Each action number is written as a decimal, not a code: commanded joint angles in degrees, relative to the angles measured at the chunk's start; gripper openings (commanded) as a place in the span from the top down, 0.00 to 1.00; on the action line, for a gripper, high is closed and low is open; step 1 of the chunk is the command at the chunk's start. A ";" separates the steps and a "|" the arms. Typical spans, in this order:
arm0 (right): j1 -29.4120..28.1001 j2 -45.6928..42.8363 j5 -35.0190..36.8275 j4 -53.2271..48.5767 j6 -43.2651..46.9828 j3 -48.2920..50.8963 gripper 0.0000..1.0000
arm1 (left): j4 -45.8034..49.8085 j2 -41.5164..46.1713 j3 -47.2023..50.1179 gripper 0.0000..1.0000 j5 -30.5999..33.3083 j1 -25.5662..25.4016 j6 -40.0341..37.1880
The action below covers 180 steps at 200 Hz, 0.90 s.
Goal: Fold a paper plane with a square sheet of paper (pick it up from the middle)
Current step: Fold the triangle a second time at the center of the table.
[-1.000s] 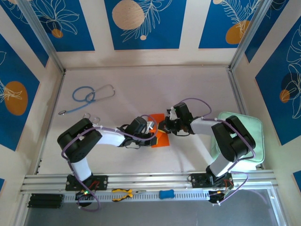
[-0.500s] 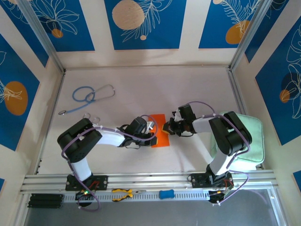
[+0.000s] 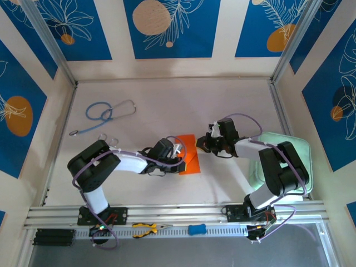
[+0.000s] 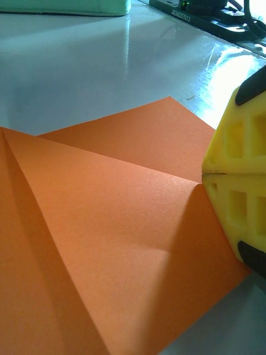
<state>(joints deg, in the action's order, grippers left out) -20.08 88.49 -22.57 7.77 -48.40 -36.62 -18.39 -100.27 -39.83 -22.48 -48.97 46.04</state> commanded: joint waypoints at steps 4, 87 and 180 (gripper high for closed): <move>-2.77 1.66 -2.20 -1.67 1.15 -0.61 0.99 | 6.09 -0.15 1.45 1.00 -0.28 0.28 -0.34; -3.07 8.44 2.68 -3.10 0.69 0.59 1.00 | 8.38 2.87 -2.27 1.00 -1.51 0.23 -0.36; -3.04 7.64 3.32 -4.08 1.15 1.11 1.00 | 9.26 -4.12 -11.59 0.96 -0.32 0.32 -0.17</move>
<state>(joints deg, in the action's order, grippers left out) -23.44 96.16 -21.02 6.57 -48.40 -36.60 -10.44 -101.01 -50.85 -22.68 -48.97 46.02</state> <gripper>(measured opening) 0.063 0.064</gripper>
